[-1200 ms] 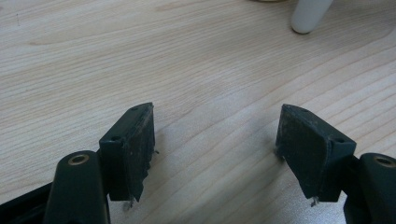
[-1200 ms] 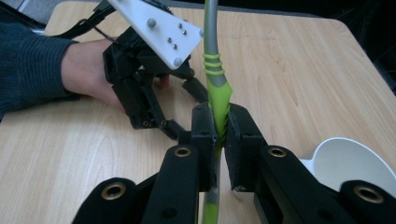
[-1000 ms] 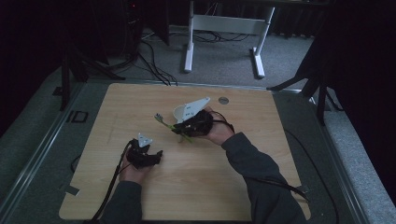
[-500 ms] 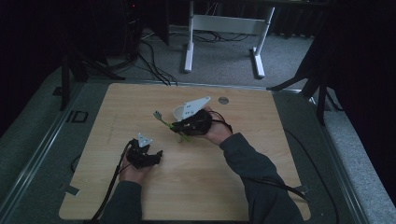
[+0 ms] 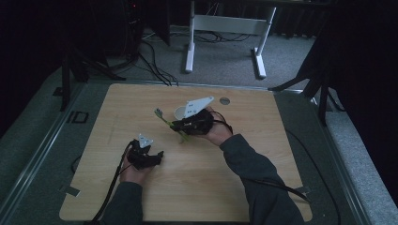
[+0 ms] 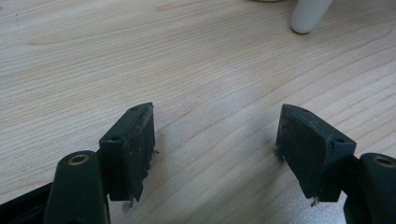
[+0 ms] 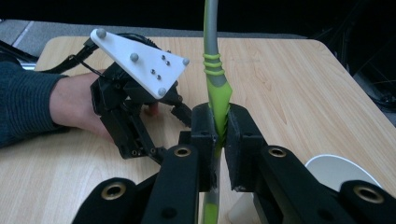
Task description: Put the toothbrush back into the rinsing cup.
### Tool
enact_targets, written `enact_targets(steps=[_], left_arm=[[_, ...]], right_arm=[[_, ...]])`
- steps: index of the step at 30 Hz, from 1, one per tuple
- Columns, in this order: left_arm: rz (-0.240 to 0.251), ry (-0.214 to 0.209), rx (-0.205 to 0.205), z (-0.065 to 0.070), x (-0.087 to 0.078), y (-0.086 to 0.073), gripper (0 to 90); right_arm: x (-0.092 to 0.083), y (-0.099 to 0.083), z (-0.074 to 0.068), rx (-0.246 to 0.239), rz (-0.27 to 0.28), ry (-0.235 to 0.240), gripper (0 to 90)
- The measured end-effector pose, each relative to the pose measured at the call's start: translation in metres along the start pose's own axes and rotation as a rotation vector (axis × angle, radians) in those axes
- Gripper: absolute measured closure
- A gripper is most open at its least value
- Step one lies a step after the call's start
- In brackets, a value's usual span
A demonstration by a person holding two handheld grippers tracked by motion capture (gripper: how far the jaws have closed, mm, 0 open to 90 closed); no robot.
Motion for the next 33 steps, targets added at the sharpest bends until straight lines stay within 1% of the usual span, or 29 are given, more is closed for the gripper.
enact_targets(steps=[6, 14, 22, 33], left_arm=[[-0.001, 0.0, 0.0, 0.0, 0.0, 0.0, 29.3], [-0.001, 0.0, 0.0, 0.0, 0.0, 0.0, 29.3], [0.0, 0.0, 0.0, 0.0, 0.0, 0.0, 29.3], [-0.001, 0.0, 0.002, 0.0, 0.0, 0.0, 29.3]], right_arm=[[0.001, 0.002, 0.0, 0.0, 0.017, -0.008, 82.5], [-0.001, 0.004, 0.005, 0.025, 0.052, -0.027, 82.5], [-0.002, 0.005, 0.007, 0.032, 0.074, -0.045, 82.5], [-0.004, 0.008, 0.011, 0.06, 0.113, -0.059, 82.5]])
Point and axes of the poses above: each handheld gripper's, and its own axes: x roughly forward along the jaws, y roughly out of its top, z roughly to its right, the point moved 6 cm from there along x, roughly forward along the jaws, and after that the axes turned 1 degree about x, right-handed, at the moved point
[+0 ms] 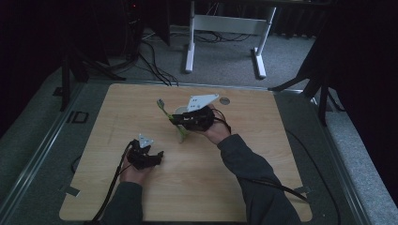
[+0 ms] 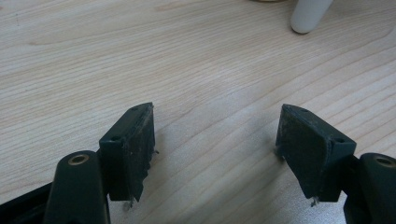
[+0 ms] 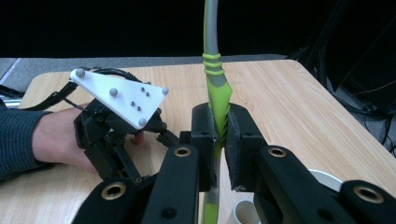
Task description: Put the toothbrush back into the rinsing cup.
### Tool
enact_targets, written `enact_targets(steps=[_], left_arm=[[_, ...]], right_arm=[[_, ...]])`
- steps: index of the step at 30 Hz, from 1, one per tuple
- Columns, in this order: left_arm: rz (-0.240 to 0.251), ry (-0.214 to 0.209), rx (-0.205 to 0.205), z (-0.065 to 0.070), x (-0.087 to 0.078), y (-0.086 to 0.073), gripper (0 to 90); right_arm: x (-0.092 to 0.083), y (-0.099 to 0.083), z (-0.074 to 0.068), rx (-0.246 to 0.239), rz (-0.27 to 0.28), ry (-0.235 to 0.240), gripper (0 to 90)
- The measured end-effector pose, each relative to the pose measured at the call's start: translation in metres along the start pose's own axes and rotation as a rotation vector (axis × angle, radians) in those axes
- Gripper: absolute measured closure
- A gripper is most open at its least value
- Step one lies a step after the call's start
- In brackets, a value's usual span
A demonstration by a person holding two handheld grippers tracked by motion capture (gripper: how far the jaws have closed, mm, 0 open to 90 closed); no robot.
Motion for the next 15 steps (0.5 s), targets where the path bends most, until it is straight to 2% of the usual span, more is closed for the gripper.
enact_targets(steps=[15], left_arm=[[0.0, -0.001, 0.0, 0.0002, 0.0, 0.0, 29.3]], right_arm=[[-0.0033, 0.0033, 0.0061, 0.036, 0.058, -0.044, 82.5]])
Point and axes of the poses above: each handheld gripper's, and its own axes: x roughly forward along the jaws, y roughly out of its top, z roughly to its right, the point moved 6 cm from there along x, roughly forward along the jaws, and after that the axes turned 1 degree about x, right-handed, at the moved point
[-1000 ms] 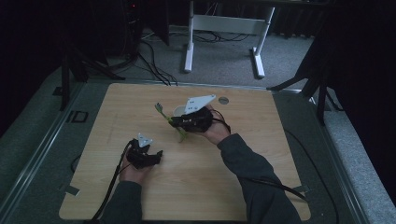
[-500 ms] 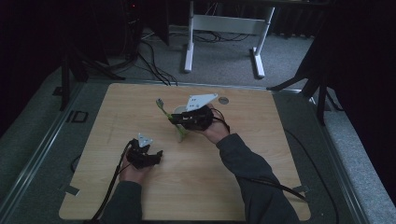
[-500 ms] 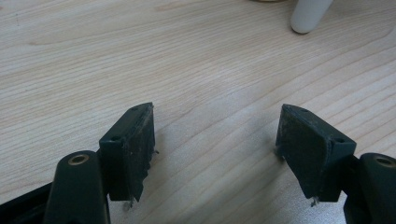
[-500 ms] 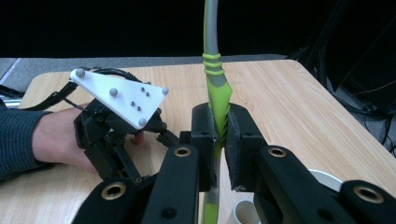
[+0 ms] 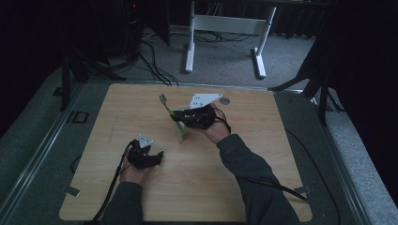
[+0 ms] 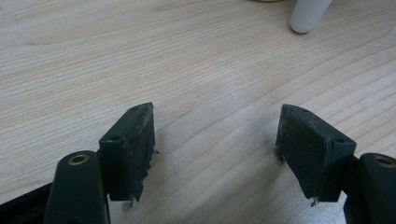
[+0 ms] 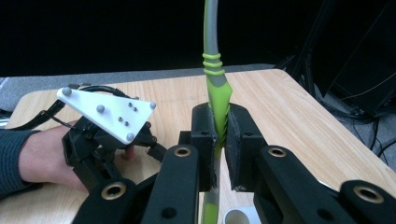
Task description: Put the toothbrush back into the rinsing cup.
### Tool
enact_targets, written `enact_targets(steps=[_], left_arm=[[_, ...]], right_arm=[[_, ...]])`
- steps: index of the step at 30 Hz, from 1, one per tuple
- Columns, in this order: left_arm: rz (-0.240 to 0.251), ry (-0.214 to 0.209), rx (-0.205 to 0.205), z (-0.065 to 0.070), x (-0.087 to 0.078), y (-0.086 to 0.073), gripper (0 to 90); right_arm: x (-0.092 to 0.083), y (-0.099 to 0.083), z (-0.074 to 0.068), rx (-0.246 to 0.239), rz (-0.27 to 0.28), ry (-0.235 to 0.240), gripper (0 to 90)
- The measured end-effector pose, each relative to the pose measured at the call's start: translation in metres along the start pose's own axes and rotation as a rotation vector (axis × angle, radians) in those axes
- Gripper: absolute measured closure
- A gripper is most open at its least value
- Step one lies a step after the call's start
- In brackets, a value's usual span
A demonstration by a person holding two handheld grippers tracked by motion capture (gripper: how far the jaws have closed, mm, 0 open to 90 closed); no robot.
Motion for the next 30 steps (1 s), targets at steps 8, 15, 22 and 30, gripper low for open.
enact_targets(steps=[8, 15, 22, 30], left_arm=[[0.001, 0.0, -0.001, 0.0001, 0.0, 0.0, 29.3], [-0.001, 0.0, 0.001, 0.0001, -0.0001, 0.0, 29.3], [-0.001, 0.0, 0.001, 0.0001, -0.0001, 0.0, 29.3], [-0.001, -0.001, 0.001, 0.0001, -0.0001, 0.0, 29.3]], right_arm=[[0.0006, 0.0015, 0.002, 0.012, 0.025, -0.027, 82.5], [0.0016, 0.0018, 0.0049, 0.027, 0.048, -0.064, 82.5], [0.0028, 0.0008, 0.0046, 0.015, 0.064, -0.085, 82.5], [0.0051, 0.0001, 0.007, 0.025, 0.086, -0.104, 82.5]])
Point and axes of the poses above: each handheld gripper's, and its own axes: x roughly forward along the jaws, y roughly out of its top, z roughly to its right, the point moved 6 cm from there along x, roughly forward along the jaws, and after that the axes turned 1 degree about x, right-handed, at the moved point
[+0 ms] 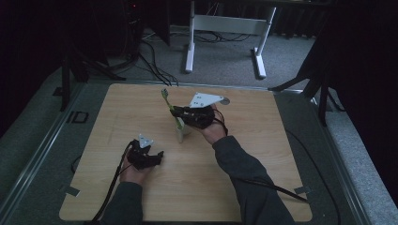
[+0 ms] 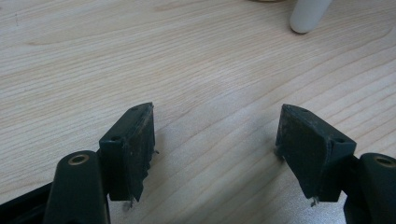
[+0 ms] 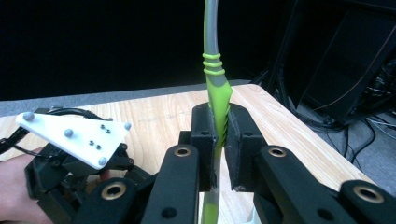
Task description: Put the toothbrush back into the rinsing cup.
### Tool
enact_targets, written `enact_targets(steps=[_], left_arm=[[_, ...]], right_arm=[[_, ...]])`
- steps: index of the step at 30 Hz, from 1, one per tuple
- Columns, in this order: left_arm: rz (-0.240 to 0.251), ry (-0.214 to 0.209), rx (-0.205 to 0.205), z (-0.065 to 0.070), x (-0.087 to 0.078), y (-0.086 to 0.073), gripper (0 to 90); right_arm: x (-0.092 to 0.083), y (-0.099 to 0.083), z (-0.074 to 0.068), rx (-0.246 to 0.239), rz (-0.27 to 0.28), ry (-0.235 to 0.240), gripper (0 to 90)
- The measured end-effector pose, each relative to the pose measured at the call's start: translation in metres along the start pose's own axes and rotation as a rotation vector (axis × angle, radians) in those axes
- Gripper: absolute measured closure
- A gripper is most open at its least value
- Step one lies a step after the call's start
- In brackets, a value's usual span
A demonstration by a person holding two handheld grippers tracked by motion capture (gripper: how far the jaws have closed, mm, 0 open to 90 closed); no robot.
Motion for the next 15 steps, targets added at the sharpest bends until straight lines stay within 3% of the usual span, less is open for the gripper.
enact_targets(steps=[15], left_arm=[[0.001, 0.001, 0.0, 0.0, 0.0, 0.0, 29.3]], right_arm=[[0.002, -0.0038, 0.0039, 0.016, 0.022, -0.036, 82.5]])
Point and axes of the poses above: each handheld gripper's, and its own axes: x roughly forward along the jaws, y roughly out of its top, z roughly to its right, the point moved 6 cm from there along x, roughly forward along the jaws, and after that the axes turned 1 degree about x, right-handed, at the moved point
